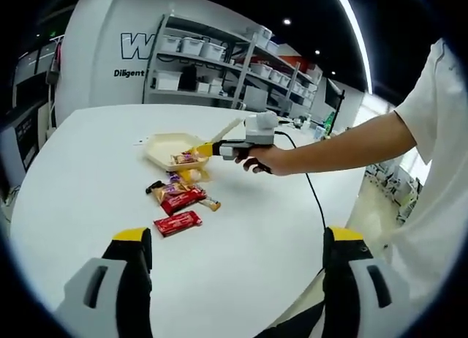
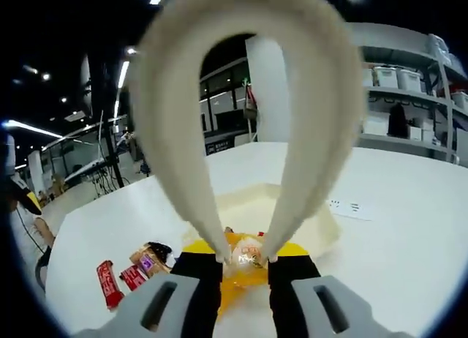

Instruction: Place the target food into the container with the food tongs after gripping and lifting it, then release it inside without dropping or visibly crushing the food.

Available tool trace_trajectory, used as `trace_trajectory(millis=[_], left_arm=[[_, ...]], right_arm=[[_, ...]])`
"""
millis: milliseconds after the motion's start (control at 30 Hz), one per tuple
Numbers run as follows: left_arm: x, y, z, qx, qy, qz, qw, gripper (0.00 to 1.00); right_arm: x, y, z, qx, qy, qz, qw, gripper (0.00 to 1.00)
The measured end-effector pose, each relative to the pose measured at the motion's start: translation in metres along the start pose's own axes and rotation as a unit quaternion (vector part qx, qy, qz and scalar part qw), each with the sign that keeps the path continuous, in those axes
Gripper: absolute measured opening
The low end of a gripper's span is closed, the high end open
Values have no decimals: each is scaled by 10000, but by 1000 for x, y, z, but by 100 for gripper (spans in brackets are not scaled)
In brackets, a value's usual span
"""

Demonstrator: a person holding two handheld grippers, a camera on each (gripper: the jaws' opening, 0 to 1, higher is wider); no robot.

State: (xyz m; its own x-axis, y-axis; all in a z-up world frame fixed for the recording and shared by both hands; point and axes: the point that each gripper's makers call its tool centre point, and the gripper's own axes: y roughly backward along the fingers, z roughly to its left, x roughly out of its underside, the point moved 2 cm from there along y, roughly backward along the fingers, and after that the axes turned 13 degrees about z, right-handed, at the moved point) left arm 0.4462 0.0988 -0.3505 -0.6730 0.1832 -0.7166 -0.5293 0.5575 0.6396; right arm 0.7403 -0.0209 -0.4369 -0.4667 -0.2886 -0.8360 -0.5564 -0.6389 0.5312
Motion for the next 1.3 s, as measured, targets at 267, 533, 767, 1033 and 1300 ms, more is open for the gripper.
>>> trace_trajectory(millis=[267, 533, 767, 1033, 1300], left_arm=[[6, 5, 2, -38, 49, 8, 10000, 95], [1, 7, 4, -47, 40, -59, 10000, 95], [-1, 4, -2, 54, -42, -99, 9999, 95], [3, 3, -10, 177, -96, -128, 9997, 95], [8, 6, -12, 228, -97, -197, 9995, 95]], right_arm=[[-2, -2, 5, -16, -11, 10, 10000, 18], [-12, 12, 12, -109, 80, -127, 9998, 18], [1, 33, 26, -276, 243, -27, 9993, 17], [17, 61, 57, -441, 425, 129, 9980, 17], [32, 78, 85, -613, 592, 287, 9959, 17]])
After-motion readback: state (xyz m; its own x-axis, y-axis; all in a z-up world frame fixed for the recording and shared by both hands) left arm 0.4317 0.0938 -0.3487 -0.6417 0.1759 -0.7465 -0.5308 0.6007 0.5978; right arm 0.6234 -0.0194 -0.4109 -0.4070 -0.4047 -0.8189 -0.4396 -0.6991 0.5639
